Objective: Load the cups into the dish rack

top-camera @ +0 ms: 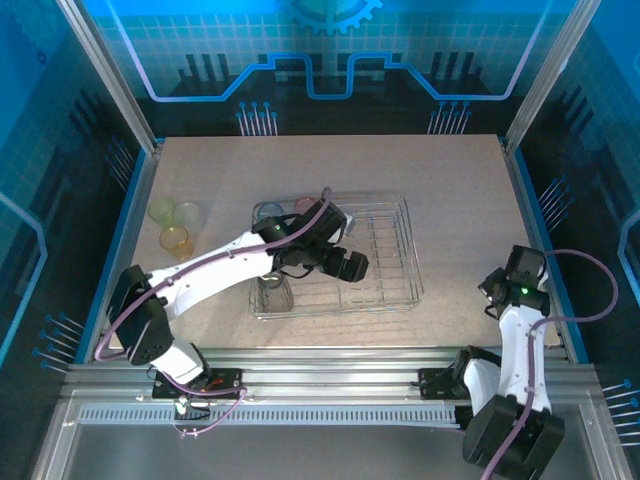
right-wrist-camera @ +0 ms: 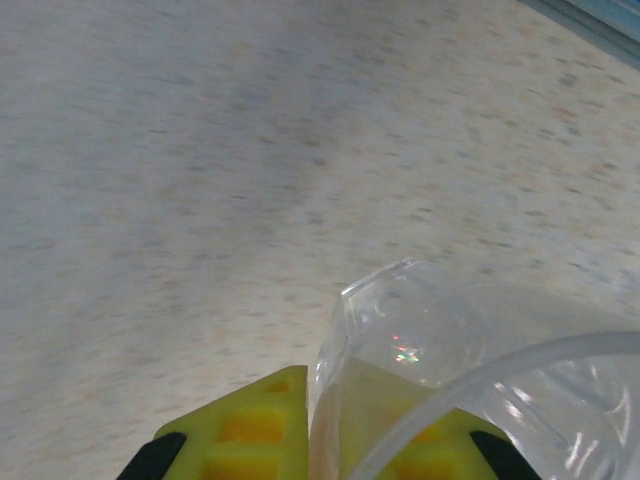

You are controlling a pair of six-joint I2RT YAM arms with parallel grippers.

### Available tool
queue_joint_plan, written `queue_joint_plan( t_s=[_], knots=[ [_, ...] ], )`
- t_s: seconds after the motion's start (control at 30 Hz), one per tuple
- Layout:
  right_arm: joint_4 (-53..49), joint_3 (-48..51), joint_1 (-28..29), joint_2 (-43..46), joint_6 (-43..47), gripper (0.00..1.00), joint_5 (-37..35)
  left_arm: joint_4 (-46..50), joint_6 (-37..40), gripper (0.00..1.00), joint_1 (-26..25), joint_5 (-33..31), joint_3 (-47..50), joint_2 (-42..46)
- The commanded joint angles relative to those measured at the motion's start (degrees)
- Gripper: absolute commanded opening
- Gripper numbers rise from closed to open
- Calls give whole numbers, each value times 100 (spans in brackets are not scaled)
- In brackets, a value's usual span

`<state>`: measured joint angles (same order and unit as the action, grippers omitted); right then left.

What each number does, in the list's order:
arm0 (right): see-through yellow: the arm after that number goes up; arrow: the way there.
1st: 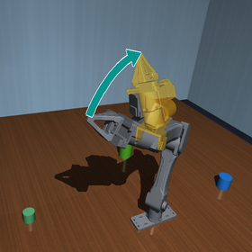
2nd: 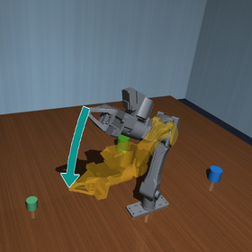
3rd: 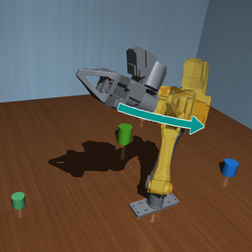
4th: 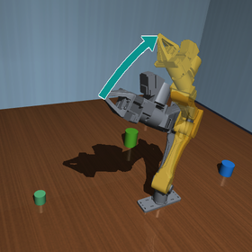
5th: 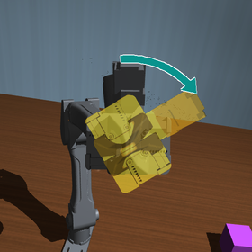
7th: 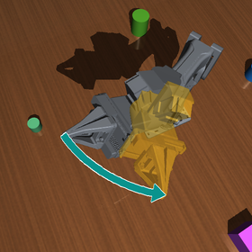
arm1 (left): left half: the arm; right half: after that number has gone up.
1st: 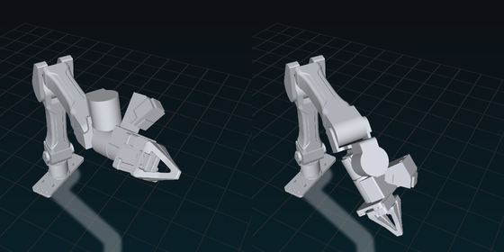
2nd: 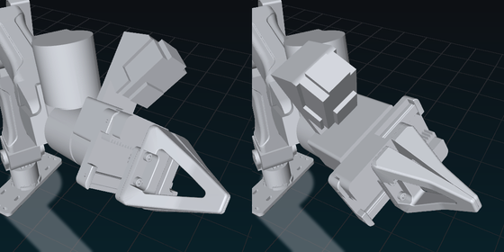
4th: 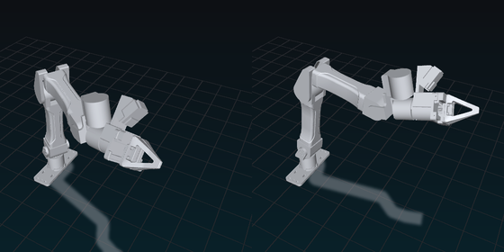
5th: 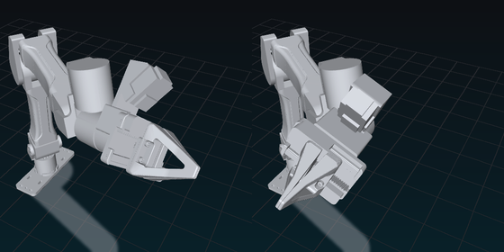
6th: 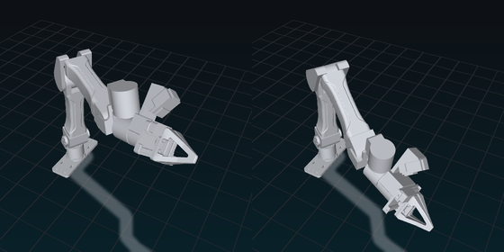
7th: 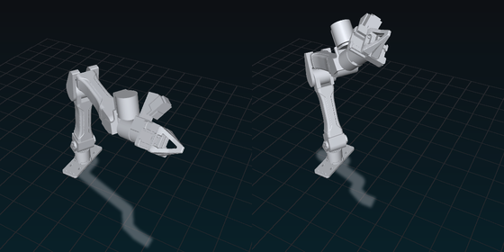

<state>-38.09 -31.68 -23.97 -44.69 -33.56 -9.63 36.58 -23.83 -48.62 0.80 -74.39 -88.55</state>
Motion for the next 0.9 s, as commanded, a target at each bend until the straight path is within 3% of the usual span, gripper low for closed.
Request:
queue_joint_plan(
  t_s=[0.0,0.23,0.4,0.47,0.7,0.87],
  knots=[
    [397,-122,-20,495,15,0,1184,-784,127,99,-42,88,389,681],
    [1480,-334,-12,757,-515,0,3351,-2342,366,99,-25,1022,1094,1665],
    [3665,-335,38,330,-1479,0,5748,-2747,464,99,52,1721,1086,1780],
    [4593,-326,116,218,-2020,0,6314,-2955,404,100,96,1924,1108,1797],
    [6196,-277,309,368,-3029,0,6829,-3963,-191,99,449,2789,1269,1631],
    [8565,42,649,-11,-4614,0,7039,-3792,-80,99,464,2924,934,1355]
  ],
)
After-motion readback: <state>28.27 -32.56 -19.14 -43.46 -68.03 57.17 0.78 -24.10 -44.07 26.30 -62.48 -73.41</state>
